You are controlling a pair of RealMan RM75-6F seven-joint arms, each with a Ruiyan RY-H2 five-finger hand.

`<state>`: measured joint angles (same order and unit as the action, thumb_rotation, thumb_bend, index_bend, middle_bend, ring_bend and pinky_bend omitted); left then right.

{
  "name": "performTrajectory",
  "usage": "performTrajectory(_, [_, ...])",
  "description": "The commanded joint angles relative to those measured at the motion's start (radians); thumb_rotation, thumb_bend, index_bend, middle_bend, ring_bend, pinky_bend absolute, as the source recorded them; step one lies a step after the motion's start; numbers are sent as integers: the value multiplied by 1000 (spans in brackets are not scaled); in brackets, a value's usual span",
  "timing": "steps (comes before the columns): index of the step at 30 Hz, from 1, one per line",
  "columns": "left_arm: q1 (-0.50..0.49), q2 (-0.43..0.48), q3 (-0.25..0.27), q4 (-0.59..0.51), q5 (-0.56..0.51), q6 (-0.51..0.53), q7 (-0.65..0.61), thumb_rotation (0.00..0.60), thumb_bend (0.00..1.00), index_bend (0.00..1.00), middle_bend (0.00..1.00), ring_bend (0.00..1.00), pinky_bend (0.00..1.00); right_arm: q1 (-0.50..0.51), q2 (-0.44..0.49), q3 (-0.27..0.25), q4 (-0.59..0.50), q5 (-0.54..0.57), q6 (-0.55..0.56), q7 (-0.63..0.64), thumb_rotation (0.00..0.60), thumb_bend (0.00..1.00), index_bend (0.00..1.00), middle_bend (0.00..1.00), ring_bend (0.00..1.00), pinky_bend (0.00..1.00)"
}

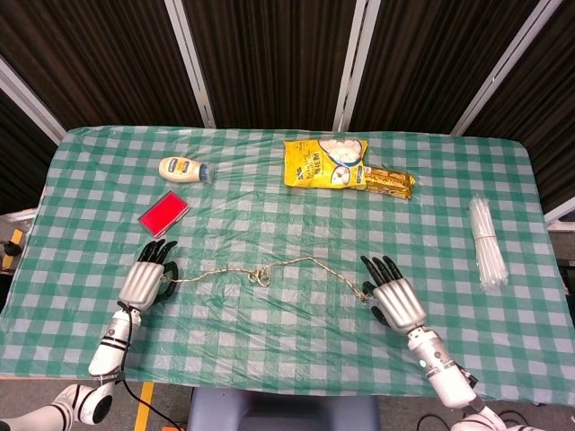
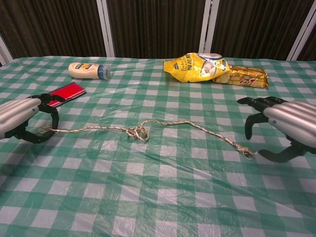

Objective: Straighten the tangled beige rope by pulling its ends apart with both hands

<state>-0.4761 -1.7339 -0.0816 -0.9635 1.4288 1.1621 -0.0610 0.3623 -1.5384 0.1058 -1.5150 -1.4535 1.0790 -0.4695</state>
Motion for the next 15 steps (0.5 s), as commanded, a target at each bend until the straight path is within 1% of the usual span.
performTrajectory(1, [0, 5, -2, -2, -2, -2, -3, 600, 439, 635, 97, 0, 89, 28, -65, 29, 25, 45, -3, -50, 600, 413, 539, 0, 0, 0])
performTrajectory(8, [-1, 13, -2, -5, -3, -8, -12, 600, 439, 635, 98, 0, 89, 54, -123, 46, 58, 141, -24, -110, 600, 412, 538, 0, 0, 0])
performTrajectory(15, [-2, 14, -1, -4, 0, -10, -18, 600, 439, 635, 99, 0, 89, 70, -138, 41, 69, 213, -34, -159, 600, 412, 531, 0, 0, 0])
